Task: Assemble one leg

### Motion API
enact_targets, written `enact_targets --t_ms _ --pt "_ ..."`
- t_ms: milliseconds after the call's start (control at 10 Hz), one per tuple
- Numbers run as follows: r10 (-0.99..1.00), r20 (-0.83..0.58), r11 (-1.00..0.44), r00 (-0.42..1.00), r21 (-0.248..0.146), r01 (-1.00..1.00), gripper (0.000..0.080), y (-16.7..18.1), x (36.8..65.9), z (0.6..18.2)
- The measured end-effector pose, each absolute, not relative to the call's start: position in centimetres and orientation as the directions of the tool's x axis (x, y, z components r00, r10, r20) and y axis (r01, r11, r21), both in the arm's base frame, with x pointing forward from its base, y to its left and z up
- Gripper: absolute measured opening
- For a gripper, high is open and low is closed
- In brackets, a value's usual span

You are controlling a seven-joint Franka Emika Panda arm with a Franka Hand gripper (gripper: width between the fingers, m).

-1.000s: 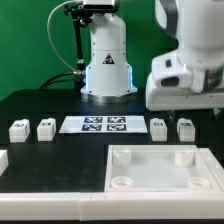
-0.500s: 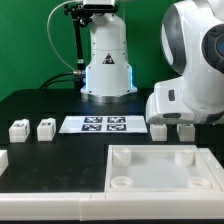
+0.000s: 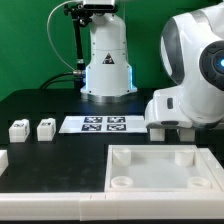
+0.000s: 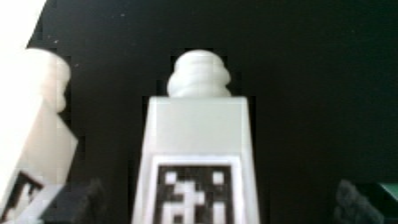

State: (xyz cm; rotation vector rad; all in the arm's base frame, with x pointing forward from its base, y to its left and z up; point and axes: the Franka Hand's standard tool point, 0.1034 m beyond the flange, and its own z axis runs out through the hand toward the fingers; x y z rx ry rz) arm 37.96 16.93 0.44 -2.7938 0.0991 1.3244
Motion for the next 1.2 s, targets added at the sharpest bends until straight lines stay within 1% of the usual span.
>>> enact_targets --t_ms 100,200,300,400,500,800,900,1000,1100,1200 --pt "-0.035 -0.774 -0.997 0.632 -0.018 -0.077 0.0649 17.0 38.0 0.4" --pt "-0.036 -0.774 -0.997 0.632 -0.017 -0.078 0.0531 16.9 38.0 0.4" --pt "-0.036 -0.774 -0.997 0.632 -0.017 -0.078 0.0358 16.9 38.0 0.4" --pt "-0.036 -0.774 -0.997 0.632 -0.017 -0.078 0.0358 16.9 38.0 0.4" --pt "-0.036 -0.774 -0.997 0.632 -0.017 -0.078 0.0287 16.9 38.0 0.4" --pt "-0.036 -0.774 -0.997 0.632 -0.017 -0.078 0.0287 16.9 38.0 0.4" --pt "-0.031 -0.773 -0.997 0.634 -0.021 -0.074 0.0287 16.8 38.3 0.7" --pt "0.005 -0.787 -0.998 0.617 -0.042 -0.046 0.0287 15.9 39.7 3.1" --pt "0.009 -0.777 -0.998 0.629 -0.048 -0.045 0.0287 15.3 41.5 5.9" --pt "0.002 -0.762 -0.998 0.647 -0.043 -0.047 0.0287 15.3 41.8 7.5"
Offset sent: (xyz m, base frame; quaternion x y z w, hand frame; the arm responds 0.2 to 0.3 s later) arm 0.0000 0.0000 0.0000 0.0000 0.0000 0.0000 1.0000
